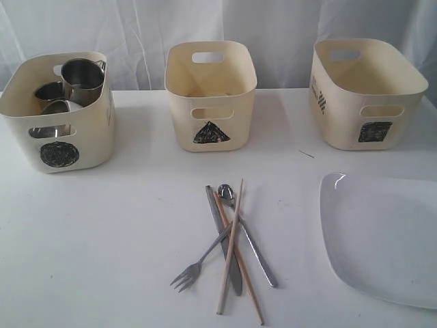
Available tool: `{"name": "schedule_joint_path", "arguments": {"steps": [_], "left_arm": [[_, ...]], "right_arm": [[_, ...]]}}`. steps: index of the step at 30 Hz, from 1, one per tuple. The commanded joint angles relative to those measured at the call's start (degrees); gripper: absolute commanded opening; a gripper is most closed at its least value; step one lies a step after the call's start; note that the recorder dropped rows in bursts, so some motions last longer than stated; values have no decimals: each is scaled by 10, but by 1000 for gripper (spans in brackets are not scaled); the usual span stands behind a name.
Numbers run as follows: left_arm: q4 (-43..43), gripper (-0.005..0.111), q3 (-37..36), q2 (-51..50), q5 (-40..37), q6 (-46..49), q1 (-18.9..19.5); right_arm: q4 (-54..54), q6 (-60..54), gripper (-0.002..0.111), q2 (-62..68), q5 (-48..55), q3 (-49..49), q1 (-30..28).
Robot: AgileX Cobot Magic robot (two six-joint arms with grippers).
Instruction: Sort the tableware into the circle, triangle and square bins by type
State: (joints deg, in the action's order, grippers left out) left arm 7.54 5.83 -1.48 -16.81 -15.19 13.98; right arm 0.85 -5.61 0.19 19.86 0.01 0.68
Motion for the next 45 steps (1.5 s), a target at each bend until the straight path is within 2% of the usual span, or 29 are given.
{"name": "schedule_joint_path", "arguments": {"steps": [1, 5, 8, 17, 20, 22, 25, 28, 29, 31, 33, 34, 36, 41, 43, 45], "left_arm": [[3, 0, -58, 15, 37, 16, -21], [3, 0, -58, 15, 7, 139, -35], [6, 0, -58, 15, 7, 139, -58], [6, 0, -58, 15, 7, 139, -58], [6, 0, -58, 15, 7, 139, -58], [6, 0, -58, 15, 7, 139, -58], [6, 0, -58, 15, 7, 139, -58], [6, 0, -58, 15, 7, 139, -60], [6, 0, -58, 15, 7, 139, -60], [6, 0, -58, 15, 8, 139, -60], [6, 0, -58, 15, 7, 139, -60], [6, 0, -58, 15, 8, 139, -60], [6, 0, -58, 15, 8, 139, -60], [6, 0, -58, 15, 7, 139, -60], [6, 0, -58, 15, 7, 139, -60], [6, 0, -58, 15, 7, 139, -60]], "right_arm": [[-5, 1, 0, -2, -2, 0, 4], [-5, 1, 0, -2, -2, 0, 4], [-5, 1, 0, -2, -2, 0, 4], [-5, 1, 0, -2, -2, 0, 4], [-31, -54, 0, -2, -15, 0, 4], [-8, -41, 0, -2, -56, 0, 4], [28, -2, 0, -2, -216, 0, 4], [30, -8, 0, -2, -464, 0, 4], [60, -55, 0, -2, -552, 0, 4], [218, -177, 0, 2, -739, -11, 4], [383, -182, 0, 32, -817, -64, 4], [443, -160, 0, 51, -817, -104, 4], [463, -135, 0, 100, -745, -176, 4], [289, -212, 0, 318, -571, -346, 4], [267, -207, 0, 403, -523, -400, 4], [267, -207, 0, 483, -432, -440, 4]]}}
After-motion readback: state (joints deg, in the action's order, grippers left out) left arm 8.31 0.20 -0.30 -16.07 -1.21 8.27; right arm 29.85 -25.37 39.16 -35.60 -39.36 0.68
